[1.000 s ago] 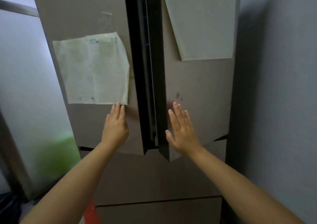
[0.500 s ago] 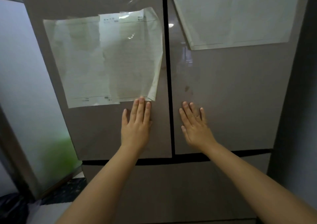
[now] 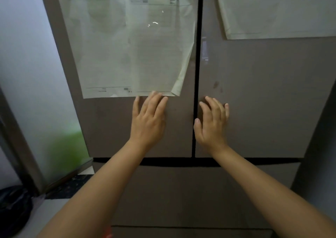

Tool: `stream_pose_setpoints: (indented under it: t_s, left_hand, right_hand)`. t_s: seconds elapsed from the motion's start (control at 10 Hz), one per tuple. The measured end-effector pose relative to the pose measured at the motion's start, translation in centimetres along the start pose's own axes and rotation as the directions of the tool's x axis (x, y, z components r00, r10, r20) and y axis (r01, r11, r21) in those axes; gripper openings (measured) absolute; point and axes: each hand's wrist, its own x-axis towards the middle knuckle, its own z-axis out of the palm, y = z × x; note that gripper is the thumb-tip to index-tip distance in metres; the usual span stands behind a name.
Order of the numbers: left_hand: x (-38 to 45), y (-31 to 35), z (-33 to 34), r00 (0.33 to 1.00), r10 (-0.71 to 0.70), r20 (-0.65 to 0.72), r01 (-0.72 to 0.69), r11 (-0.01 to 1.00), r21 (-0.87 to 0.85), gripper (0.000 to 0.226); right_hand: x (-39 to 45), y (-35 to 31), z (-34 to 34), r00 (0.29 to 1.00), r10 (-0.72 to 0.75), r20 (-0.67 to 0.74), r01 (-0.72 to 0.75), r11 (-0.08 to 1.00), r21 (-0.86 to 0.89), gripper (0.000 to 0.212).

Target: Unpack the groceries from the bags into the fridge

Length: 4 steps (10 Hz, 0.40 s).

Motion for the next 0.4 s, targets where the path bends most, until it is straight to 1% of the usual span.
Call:
stream_pose_setpoints:
  t_s: [0.1, 0.2, 0.3, 0.4]
  left_hand:
    - [0.8, -2.7, -0.2, 0.981, -0.062, -0.181, 0.056, 0.998, -0.038, 0.043]
    - [2.3, -5.3, -0.3, 0.978, -0.066, -0.196, 0.072, 0.997, 0.024, 0.049]
    - [3.6, -7.8, 0.0, 0.984, -0.09, -0.154, 0.104, 0.991, 0.085, 0.055]
    - [3.8, -9.4, 0.8, 0.988, -0.05, -0.148, 0.061, 0.996, 0.071, 0.062]
  right_hand:
    - [2.2, -2.1, 0.7, 0.999, 0.042, 0.015, -0.044, 0.984, 0.172, 0.041]
    - [4.9, -3.2, 1.2, 0.997, 0.075, 0.016, -0.077, 0.965, 0.25, 0.042]
    - [7.0, -4.1, 1.6, 0.996, 0.087, -0.006, -0.08, 0.944, 0.321, 0.041]
    - [8.4, -4.0, 1.5, 0.991, 0.136, 0.007, -0.13, 0.925, 0.358, 0.04]
